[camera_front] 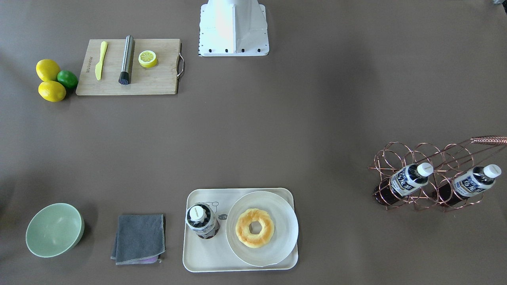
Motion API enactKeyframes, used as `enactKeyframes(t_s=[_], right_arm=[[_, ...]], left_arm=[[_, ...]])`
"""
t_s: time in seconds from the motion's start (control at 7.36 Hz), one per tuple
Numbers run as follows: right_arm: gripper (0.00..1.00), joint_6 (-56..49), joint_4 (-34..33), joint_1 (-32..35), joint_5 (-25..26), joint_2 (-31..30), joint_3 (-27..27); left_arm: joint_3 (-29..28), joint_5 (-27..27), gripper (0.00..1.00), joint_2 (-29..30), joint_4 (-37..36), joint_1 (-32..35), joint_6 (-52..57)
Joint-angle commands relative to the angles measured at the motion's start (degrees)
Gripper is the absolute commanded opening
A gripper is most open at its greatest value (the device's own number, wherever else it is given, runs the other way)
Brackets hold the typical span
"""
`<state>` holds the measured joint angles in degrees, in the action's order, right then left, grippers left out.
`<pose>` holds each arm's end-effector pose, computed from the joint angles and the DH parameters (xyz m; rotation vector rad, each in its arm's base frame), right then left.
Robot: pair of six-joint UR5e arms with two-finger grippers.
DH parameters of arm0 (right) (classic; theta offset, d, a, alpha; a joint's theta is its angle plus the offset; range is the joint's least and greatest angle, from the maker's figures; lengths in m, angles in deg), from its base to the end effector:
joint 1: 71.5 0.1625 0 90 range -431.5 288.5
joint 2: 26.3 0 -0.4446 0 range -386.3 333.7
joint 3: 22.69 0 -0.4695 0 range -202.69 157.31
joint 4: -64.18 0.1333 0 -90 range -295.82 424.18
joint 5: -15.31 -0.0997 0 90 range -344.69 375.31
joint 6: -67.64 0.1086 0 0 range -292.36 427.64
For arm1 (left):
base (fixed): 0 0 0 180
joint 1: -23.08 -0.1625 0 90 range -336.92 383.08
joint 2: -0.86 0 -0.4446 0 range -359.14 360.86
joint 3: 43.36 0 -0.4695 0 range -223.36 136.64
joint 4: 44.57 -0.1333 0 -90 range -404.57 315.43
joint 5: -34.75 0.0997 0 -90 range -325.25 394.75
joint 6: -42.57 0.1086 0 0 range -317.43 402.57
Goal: Place tea on tray
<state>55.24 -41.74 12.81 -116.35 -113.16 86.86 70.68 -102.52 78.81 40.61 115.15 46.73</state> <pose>0.0047 -0.5694 0.4941 0.1560 -0.7221 -0.3443 -0.0706 -0.4723 0.5604 0.1626 0.8165 0.0860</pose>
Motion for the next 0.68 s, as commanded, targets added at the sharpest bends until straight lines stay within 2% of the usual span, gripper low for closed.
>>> enactKeyframes(t_s=[0.0, 0.54], right_arm=[[1.00, -6.6, -0.3, 7.2, -1.0, -5.2, -0.2], [1.00, -6.2, -0.3, 8.1, -0.9, -7.4, -0.8]], left_arm=[[-0.5, 0.0, 0.97, 0.1, -0.7, 0.4, 0.4], [-0.8, 0.6, 0.97, -0.8, -0.6, 0.8, 0.5]])
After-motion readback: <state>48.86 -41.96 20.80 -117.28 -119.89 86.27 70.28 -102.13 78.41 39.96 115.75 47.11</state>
